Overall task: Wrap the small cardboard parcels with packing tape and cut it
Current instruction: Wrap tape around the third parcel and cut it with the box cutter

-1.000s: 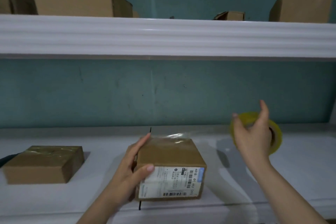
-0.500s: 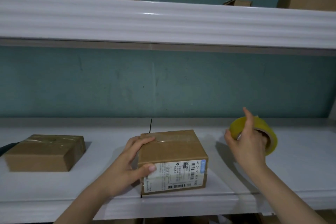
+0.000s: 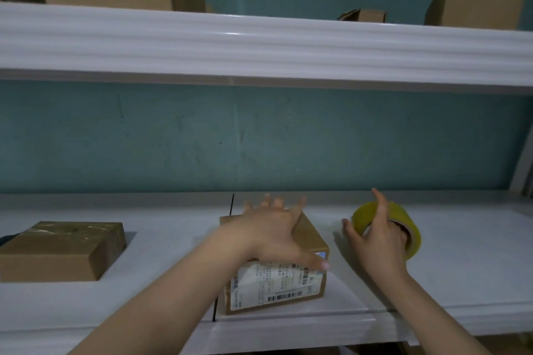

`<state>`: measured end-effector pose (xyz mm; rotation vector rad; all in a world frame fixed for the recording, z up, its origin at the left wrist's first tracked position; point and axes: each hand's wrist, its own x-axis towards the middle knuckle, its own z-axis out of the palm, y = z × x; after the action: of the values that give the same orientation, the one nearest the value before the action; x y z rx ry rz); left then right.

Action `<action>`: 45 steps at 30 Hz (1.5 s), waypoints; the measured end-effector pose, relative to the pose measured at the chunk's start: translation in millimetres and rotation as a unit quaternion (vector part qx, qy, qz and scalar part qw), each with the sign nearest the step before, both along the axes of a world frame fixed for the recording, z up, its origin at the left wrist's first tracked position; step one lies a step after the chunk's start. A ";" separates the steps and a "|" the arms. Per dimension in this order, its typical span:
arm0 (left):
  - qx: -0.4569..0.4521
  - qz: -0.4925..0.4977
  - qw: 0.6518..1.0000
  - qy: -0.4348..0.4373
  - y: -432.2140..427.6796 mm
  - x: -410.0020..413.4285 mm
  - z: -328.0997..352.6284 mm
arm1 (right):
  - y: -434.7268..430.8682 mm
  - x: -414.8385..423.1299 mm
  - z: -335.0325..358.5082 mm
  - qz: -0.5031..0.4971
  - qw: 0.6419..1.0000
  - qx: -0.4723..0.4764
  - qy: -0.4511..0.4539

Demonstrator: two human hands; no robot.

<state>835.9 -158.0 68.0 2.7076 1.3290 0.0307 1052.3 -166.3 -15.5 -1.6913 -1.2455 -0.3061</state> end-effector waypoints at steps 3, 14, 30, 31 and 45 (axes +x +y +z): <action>-0.009 0.014 0.999 0.029 10.3 3.9 -15.6 | 0.3 7.3 3.1 0.007 0.999 0.030 -0.020; 0.019 -0.016 1.000 0.007 14.1 -1.3 -14.9 | -10.1 12.1 44.2 0.000 0.993 0.023 -0.114; -0.067 0.012 0.994 -0.085 11.5 -8.0 1.4 | -21.4 10.4 59.6 0.046 0.995 0.076 0.047; -0.082 -0.001 0.982 -0.171 9.5 -9.5 2.9 | -21.6 10.7 64.7 0.050 0.989 0.097 0.096; -0.089 -0.038 0.724 -0.683 -27.9 -14.7 -60.8 | -36.7 -30.9 97.0 0.099 0.987 0.128 0.010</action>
<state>821.2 -185.8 7.2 1.6308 0.6068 1.4443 1021.4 -203.1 81.5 -1.3396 -1.2882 -0.3129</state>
